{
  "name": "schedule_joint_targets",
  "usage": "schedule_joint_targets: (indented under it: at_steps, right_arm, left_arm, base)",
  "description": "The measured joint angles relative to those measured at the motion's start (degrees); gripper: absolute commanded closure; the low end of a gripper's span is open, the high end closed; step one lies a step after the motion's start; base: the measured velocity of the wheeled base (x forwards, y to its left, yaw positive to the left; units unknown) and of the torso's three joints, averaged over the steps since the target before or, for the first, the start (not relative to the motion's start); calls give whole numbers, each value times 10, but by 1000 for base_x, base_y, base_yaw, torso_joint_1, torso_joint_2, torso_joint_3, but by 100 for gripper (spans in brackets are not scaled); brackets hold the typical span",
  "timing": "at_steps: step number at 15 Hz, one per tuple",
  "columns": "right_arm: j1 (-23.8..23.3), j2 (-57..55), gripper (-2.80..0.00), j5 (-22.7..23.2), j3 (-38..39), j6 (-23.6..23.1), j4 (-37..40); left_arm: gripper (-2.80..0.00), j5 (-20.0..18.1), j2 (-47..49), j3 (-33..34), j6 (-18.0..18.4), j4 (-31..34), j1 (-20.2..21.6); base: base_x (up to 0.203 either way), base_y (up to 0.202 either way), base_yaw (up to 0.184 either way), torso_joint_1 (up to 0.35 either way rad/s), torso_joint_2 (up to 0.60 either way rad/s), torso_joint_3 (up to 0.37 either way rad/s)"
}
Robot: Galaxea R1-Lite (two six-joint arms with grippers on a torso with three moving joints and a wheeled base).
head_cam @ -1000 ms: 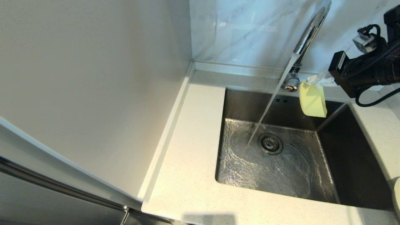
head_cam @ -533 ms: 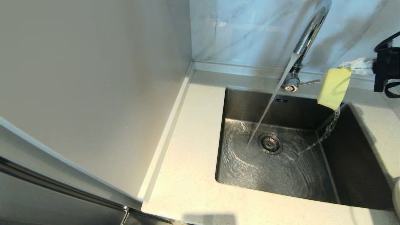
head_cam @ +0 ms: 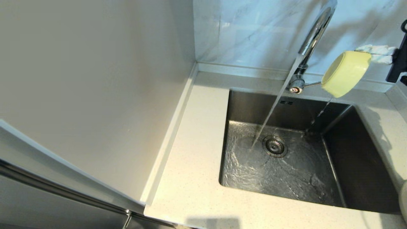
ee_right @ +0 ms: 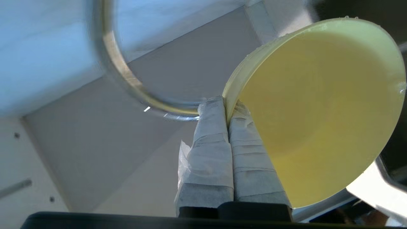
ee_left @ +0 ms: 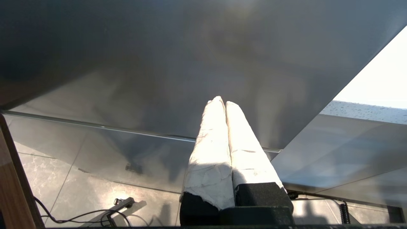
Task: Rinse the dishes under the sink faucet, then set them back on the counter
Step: Place the bowl on the table
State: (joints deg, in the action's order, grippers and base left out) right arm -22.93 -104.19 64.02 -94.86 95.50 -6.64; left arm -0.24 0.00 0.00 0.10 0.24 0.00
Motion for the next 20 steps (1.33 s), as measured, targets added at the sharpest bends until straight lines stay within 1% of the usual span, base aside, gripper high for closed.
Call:
schedule_joint_targets:
  at_steps: [2,4,5,6,7,9,11,12,13,14,15,17,18,19,20]
  right_arm:
    - [0,2,0,-2,86,0,-18]
    - [-9,6,0,-2,166,2,-57]
    - [-15,9,0,-2,187,6,-79]
    - [-20,12,0,-2,188,12,-93]
    - [-25,15,0,-2,167,24,-101]
    - [-35,18,0,-2,86,60,-125]
    - [-44,21,0,-2,6,107,-163]
    - [-47,22,0,-2,-10,117,-178]
    - [-49,24,0,-2,-7,118,-189]
    - [-51,27,0,-1,21,116,-198]
    - [-52,30,0,-1,65,107,-204]
    - [-55,36,0,0,167,79,-215]
    - [-56,39,0,0,196,69,-218]
    - [-57,42,0,1,210,65,-219]
    - [-58,45,0,2,201,63,-220]
  left_arm:
    - [0,0,0,0,0,0,0]
    - [0,0,0,0,0,0,0]
    - [0,0,0,0,0,0,0]
    - [0,0,0,0,0,0,0]
    - [0,0,0,0,0,0,0]
    - [0,0,0,0,0,0,0]
    - [0,0,0,0,0,0,0]
    - [0,0,0,0,0,0,0]
    - [0,0,0,0,0,0,0]
    - [0,0,0,0,0,0,0]
    - [0,0,0,0,0,0,0]
    - [0,0,0,0,0,0,0]
    - [0,0,0,0,0,0,0]
    - [0,0,0,0,0,0,0]
    - [0,0,0,0,0,0,0]
  base:
    - [0,0,0,0,0,0]
    - [0,0,0,0,0,0]
    - [0,0,0,0,0,0]
    - [0,0,0,0,0,0]
    - [0,0,0,0,0,0]
    - [0,0,0,0,0,0]
    - [0,0,0,0,0,0]
    - [0,0,0,0,0,0]
    - [0,0,0,0,0,0]
    - [0,0,0,0,0,0]
    - [0,0,0,0,0,0]
    - [0,0,0,0,0,0]
    - [0,0,0,0,0,0]
    - [0,0,0,0,0,0]
    - [0,0,0,0,0,0]
